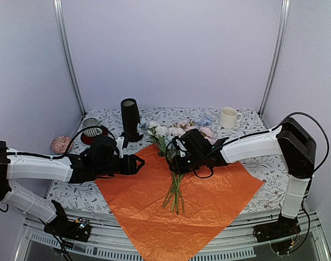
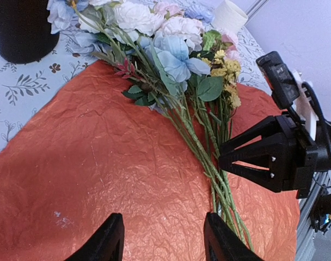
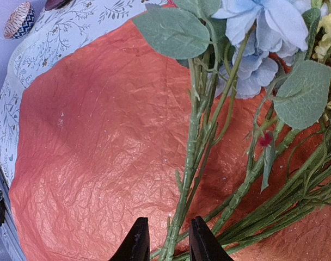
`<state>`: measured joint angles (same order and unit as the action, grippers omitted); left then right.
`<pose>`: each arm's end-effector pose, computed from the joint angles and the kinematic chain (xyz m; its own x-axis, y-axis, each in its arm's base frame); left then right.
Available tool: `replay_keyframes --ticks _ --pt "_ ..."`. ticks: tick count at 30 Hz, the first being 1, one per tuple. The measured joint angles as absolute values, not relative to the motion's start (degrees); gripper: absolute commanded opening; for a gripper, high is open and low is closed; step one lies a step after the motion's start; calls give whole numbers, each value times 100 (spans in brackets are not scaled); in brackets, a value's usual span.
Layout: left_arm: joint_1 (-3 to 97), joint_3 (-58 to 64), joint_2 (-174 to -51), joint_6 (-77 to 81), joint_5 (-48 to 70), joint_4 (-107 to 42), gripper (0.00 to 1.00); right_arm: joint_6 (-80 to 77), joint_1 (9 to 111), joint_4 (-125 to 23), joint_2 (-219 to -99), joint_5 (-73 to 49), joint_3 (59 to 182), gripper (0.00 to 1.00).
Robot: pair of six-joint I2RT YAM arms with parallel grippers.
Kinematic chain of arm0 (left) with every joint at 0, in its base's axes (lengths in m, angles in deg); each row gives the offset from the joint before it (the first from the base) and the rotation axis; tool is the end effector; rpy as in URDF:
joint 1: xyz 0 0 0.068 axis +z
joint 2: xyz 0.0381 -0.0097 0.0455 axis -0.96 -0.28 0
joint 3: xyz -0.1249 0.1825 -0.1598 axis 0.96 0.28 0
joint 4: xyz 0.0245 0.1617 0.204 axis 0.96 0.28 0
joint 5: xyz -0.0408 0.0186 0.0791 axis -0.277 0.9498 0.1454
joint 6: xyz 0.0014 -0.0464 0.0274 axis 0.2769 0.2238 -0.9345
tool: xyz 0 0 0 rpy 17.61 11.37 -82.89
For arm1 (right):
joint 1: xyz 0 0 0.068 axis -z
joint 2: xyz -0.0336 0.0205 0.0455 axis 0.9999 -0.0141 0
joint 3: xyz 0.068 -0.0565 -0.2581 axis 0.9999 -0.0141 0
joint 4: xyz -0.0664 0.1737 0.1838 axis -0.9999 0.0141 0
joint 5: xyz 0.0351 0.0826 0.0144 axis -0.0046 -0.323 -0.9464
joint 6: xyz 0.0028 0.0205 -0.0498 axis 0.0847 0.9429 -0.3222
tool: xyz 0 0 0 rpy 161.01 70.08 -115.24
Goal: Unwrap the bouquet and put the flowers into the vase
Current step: Pick up the fake flower from the flattened wrapping paper.
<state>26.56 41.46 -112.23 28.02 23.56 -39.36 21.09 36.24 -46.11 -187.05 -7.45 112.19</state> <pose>0.1835 -0.1941 0.1923 -0.7100 -0.1273 -0.6926 0.3218 0.8162 -0.4799 0.2412 0.3231 0.1632 -0.7887 -0.2362 -0.5675 -0.4991 0.7851 0.3668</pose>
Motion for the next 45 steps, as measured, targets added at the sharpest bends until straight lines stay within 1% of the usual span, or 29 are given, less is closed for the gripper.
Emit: replay_keyframes --ticks 19,24,29,32,35,41,45 --pt "2706 4225 -11092 2793 2304 -3934 51 2030 3620 -4109 -19245 -627 11861 26" --pt "2715 4225 -11092 2769 2293 -3934 51 2035 3620 -3958 -19293 -592 11868 21" --pt "2720 4225 -11092 2758 2275 -3934 51 2050 3620 -3923 -19317 -594 11870 20" --pt "2728 4238 -11083 2758 2269 -3934 51 2054 3620 -3923 -19317 -594 11872 11" --pt "2730 4262 -11081 2758 2262 -3932 51 2061 3620 -3925 -19317 -599 11876 4" --pt "2733 4299 -11033 2758 2262 -3927 51 2109 3618 -3995 -19301 -618 11861 3" --pt "2733 4299 -10982 2756 2247 -3934 51 2103 3594 -4209 -19096 -616 11629 3"
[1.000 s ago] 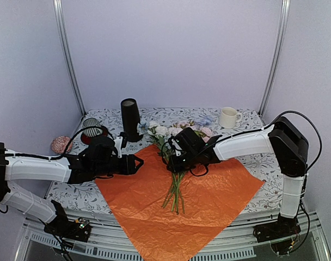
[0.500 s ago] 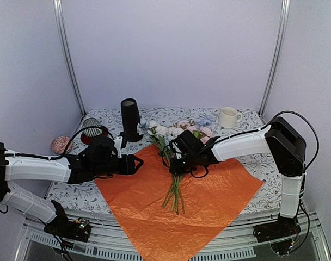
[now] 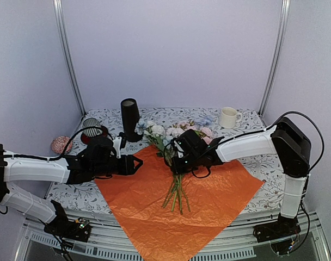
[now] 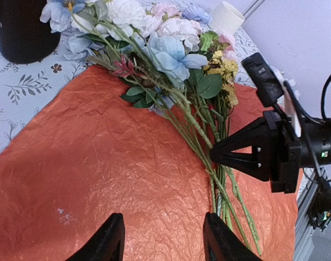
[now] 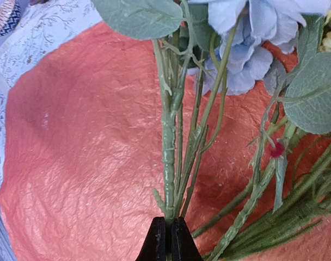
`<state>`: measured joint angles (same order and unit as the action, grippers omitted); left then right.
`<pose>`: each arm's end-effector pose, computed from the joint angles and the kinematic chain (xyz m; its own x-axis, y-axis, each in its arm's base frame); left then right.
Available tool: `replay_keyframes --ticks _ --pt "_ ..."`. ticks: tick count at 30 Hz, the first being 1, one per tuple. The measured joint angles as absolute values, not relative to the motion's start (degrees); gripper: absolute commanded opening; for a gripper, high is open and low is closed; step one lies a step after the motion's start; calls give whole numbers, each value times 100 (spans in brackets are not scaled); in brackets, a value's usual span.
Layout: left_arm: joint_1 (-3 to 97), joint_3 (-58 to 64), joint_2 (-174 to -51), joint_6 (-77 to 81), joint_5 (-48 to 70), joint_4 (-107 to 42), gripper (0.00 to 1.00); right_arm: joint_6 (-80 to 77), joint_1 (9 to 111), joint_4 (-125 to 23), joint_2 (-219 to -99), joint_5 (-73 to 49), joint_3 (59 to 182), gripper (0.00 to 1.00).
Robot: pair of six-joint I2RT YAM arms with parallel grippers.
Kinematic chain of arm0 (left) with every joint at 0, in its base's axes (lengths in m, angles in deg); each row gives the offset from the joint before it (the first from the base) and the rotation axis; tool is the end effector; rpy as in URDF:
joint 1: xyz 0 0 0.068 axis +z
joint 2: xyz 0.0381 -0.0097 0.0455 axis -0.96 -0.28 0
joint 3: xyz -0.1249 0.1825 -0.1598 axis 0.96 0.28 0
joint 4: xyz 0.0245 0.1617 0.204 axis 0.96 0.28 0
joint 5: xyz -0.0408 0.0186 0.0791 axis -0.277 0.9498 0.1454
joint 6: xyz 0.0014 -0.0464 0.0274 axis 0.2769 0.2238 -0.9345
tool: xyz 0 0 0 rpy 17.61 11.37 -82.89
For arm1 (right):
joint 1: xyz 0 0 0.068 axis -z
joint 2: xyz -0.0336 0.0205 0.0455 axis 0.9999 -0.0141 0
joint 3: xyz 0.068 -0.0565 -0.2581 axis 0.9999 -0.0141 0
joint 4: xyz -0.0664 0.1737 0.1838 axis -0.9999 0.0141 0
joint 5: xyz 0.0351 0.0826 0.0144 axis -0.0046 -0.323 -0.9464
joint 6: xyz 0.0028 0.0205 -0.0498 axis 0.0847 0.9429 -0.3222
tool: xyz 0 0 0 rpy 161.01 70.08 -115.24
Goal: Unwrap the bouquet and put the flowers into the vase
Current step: Pick up the fake flower from the flattened wrapping paper, then pass from the right arm to the left
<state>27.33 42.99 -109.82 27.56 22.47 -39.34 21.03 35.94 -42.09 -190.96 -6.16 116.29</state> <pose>0.1801 -0.1863 0.1940 -0.7058 -0.1313 -0.6962 0.3310 0.8077 -0.4879 0.2471 0.3332 0.1526 -0.8051 -0.2646 -0.5308 -0.4832 0.8116 0.3283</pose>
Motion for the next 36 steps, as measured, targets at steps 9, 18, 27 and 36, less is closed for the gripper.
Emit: replay_keyframes --ticks 9,18,27,36 --pt "2737 4476 -10810 2758 1915 -4183 54 2098 3587 -5197 -17992 -690 10766 3" --pt "2741 4898 -10464 2850 1224 -5228 59 2103 3557 -6631 -17334 -1132 9800 4" --pt "2741 5011 -10703 3121 643 -6679 56 2061 3439 -8036 -17262 -1530 9144 4" --pt "2695 4782 -11354 3258 186 -7370 51 1794 3076 -8705 -17251 -1694 9098 4"
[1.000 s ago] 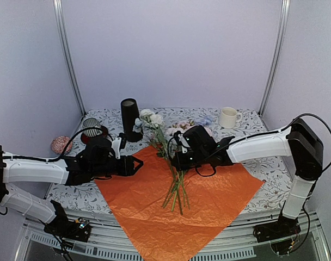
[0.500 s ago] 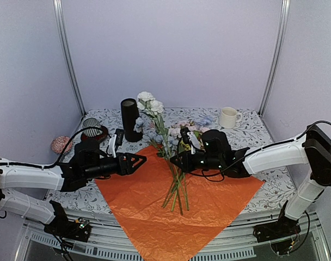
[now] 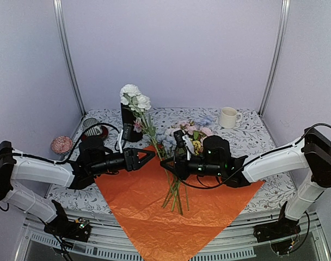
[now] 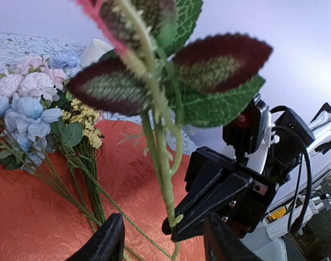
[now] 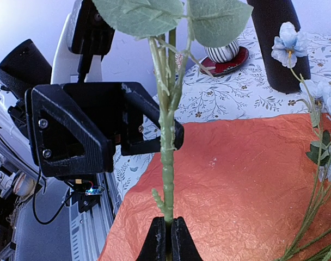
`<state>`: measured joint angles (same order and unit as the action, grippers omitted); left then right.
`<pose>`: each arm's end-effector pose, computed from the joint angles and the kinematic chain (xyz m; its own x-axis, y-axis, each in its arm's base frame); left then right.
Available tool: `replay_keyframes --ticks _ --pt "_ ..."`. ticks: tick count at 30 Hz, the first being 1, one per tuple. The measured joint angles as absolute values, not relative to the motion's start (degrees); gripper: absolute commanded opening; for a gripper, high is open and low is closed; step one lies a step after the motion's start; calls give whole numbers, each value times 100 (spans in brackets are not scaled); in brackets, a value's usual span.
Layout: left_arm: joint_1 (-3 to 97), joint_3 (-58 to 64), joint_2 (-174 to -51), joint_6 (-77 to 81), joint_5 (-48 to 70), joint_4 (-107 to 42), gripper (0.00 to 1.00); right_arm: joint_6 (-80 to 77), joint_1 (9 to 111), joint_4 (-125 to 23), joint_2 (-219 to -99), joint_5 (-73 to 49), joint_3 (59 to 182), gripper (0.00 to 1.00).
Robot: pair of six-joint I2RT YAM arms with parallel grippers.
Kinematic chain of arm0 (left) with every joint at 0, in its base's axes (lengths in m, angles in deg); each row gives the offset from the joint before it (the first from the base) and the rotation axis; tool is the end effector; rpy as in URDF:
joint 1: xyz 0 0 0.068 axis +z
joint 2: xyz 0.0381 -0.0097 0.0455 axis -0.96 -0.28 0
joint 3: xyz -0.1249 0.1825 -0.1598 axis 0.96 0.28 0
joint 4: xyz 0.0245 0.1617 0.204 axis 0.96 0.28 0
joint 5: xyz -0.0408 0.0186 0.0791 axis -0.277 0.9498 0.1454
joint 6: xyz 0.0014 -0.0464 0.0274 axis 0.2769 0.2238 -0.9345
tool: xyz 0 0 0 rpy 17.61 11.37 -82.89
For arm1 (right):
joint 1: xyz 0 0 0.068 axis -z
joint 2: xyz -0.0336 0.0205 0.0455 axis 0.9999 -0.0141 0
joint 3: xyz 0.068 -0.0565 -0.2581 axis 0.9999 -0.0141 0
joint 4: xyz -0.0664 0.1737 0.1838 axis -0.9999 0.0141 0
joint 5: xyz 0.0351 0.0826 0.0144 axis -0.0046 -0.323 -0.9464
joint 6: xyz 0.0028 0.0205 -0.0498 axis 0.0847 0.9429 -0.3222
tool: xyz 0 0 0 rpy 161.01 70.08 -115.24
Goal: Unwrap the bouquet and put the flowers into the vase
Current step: Pass from the right arm to the left
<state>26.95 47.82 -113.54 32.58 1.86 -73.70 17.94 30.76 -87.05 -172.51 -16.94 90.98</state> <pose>0.1775 -0.2045 0.2128 -0.6555 -0.2367 -0.7172 0.6187 0.3762 -0.6897 0.1788 0.3062 0.2078 -0.5231 -0.0331 -0.8516 -0.7949 0.3792 0.4735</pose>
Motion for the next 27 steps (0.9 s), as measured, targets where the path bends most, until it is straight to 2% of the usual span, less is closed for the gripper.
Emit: replay_keyframes --ticks 4,10,15,17,20,22,24,27 --pt "2674 4642 -11385 3250 96 -7538 45 1744 3023 -8808 -17251 -1796 9098 4" --pt "2660 4555 -11422 3230 28 -7617 30 1668 2988 -8913 -17251 -1895 9098 4" --pt "2660 4450 -11573 3237 26 -7584 29 1644 2971 -8945 -17251 -1971 9101 4" --pt "2658 4413 -11629 3234 17 -7573 22 1644 2962 -8948 -17251 -1980 9101 4" --pt "2658 4397 -11669 3241 9 -7564 9 1639 2960 -8945 -17251 -1991 9101 11" --pt "2652 4378 -11667 3226 -4 -7553 2 1630 2960 -8932 -17251 -1989 9101 22" --pt "2650 4340 -11662 3193 -2 -7486 1 1598 2958 -8939 -17249 -1949 9098 28" --pt "2650 4279 -11586 3057 61 -7186 0 1554 2958 -8961 -17153 -1873 9026 32"
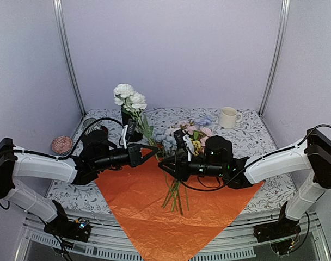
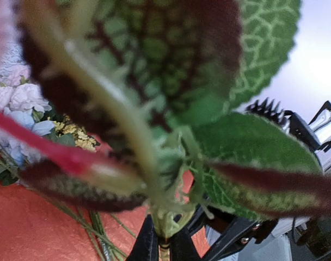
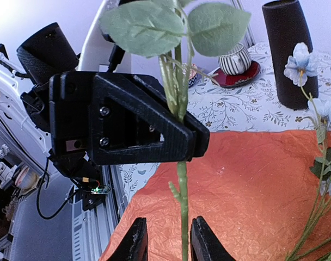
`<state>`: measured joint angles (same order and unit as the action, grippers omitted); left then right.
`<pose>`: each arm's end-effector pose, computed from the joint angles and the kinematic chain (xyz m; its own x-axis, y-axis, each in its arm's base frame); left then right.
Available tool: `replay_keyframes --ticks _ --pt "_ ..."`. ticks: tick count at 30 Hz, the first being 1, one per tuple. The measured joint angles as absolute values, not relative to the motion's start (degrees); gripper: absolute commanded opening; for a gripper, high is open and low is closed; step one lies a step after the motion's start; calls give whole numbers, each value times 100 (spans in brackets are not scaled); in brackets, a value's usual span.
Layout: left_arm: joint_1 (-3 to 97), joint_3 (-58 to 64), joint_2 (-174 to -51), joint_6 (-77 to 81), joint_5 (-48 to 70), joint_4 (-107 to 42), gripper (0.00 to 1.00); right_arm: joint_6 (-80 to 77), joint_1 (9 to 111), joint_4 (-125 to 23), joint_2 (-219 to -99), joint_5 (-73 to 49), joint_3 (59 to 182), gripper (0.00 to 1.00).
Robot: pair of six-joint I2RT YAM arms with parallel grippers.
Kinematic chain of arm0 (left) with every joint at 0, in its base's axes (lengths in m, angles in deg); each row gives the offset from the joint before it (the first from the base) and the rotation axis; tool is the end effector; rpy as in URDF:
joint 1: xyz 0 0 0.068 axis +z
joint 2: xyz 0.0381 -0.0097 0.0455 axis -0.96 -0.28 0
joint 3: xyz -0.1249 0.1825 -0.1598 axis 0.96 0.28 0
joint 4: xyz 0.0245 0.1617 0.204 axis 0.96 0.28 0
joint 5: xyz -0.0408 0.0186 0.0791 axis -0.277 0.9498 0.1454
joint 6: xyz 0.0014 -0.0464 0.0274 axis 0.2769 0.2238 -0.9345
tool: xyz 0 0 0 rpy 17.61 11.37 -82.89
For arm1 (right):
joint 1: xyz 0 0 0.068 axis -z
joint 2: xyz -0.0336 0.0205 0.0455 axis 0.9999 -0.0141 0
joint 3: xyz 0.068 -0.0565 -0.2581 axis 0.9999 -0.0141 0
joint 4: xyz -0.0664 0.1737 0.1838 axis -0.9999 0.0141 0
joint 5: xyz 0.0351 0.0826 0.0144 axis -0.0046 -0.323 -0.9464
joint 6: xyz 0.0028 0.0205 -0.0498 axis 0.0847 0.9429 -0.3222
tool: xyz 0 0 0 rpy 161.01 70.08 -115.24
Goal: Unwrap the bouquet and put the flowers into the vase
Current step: Pass from the right arm to the left, then place the fake flower in the vase.
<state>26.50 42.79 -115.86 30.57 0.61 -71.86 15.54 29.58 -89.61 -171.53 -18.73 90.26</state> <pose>0.1869 -0.2189 0.2267 -0.6333 -0.2139 -0.7437 0.6581 0.3567 -0.6630 0.1700 0.3077 0.2143 -0.4699 -0.0336 -0.8821 -0.8425 0.3152 0.4368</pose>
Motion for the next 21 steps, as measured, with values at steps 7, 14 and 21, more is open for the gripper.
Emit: replay_keyframes --ticks 7,14,21 --pt "2654 4144 -10989 2570 505 -6148 0 1368 2958 -8965 -16381 -1497 8576 36" --pt "2737 3717 -10355 1938 1152 -4983 1 962 3010 -8454 -15614 -778 8480 38" --pt "2986 3162 -10014 1383 1751 -4131 0 350 3205 -8054 -14943 160 8408 42"
